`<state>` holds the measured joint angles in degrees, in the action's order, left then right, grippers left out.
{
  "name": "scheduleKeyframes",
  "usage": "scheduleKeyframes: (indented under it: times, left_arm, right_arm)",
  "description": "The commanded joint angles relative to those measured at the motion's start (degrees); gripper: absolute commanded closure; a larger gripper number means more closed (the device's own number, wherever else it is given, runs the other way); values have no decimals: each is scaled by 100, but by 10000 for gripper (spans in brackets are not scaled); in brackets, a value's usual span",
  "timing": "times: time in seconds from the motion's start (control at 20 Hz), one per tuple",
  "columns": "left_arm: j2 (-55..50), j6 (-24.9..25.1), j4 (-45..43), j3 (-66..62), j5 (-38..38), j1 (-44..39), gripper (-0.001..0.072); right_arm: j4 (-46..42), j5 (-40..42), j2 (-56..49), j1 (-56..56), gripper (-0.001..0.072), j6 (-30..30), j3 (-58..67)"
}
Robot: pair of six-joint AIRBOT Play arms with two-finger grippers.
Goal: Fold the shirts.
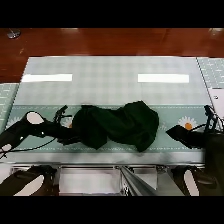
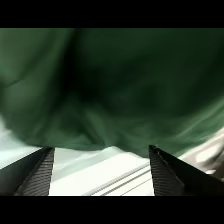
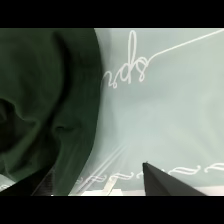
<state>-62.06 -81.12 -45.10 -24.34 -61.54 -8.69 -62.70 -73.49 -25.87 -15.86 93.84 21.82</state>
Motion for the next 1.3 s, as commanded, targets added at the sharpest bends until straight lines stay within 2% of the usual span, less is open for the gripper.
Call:
scheduleKeyframes:
  times: [0.0,0.05,0.1,0.15,0.2,0.25,0.5,0.65,0.9,1.2,1.25]
  left_arm:
    - [-310,527,769,0,813,-387,5]
    - [-326,776,1010,-11,879,-413,16]
    - [-326,925,1134,-42,896,-407,148]
    - [-326,1025,1137,-103,909,-407,428]
    - [-326,1137,1137,-175,918,-407,618]
    - [-328,1172,1132,-267,911,-407,688]
    - [-326,1172,1130,-610,846,-407,689]
    - [-326,1172,1130,-680,848,-407,689]
    - [-326,1169,1130,-678,841,-407,689]
    - [-323,1167,1132,-680,730,-407,689]
    - [-323,1169,1130,-680,693,-407,689]
  right_arm:
    - [48,13,13,-2,95,-2,-37]
    - [50,17,13,-2,95,2,-57]
    - [48,37,9,-2,95,33,-136]
    - [76,24,-13,-2,95,59,-247]
    - [175,-26,-63,2,95,59,-385]
    - [310,-72,-138,2,95,55,-542]
    - [1231,17,-544,2,95,-284,-850]
    - [1353,63,-887,2,95,-341,-850]
    - [1843,455,-1578,96,96,-815,-850]
    - [2212,1762,-2450,1814,97,-643,-704]
    - [2273,1864,-2594,1932,168,-645,-610]
